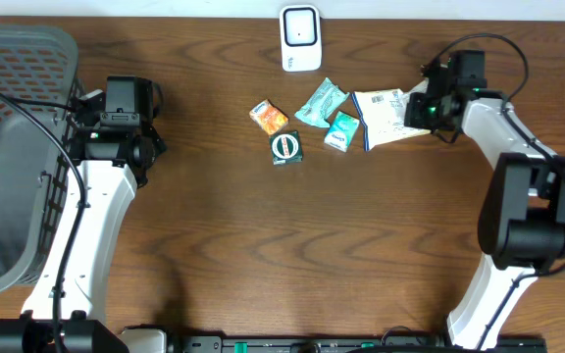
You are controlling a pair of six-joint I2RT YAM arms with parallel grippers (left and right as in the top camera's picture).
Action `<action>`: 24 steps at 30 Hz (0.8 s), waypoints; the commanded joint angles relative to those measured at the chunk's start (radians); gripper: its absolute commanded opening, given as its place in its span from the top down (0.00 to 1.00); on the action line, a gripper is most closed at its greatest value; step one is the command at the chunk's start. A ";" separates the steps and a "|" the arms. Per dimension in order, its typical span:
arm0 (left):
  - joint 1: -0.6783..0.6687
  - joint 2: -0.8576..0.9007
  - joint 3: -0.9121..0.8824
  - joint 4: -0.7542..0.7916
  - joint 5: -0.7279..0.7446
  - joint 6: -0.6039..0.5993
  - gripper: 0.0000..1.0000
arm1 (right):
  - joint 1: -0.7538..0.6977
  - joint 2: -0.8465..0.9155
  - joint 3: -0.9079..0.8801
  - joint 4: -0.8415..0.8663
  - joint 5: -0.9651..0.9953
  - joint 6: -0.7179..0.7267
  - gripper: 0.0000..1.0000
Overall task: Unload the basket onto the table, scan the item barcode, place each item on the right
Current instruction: 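Reach the right gripper forward and grasp the yellow snack bag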
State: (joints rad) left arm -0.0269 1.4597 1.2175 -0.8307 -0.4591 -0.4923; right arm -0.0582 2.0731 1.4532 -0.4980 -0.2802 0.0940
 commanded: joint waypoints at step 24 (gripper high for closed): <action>0.004 0.007 -0.003 -0.003 -0.024 0.013 0.02 | 0.169 0.016 0.030 0.045 0.118 -0.013 0.99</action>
State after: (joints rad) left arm -0.0269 1.4597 1.2175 -0.8303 -0.4591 -0.4923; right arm 0.1112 2.0415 1.4921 -0.4519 -0.2226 0.0937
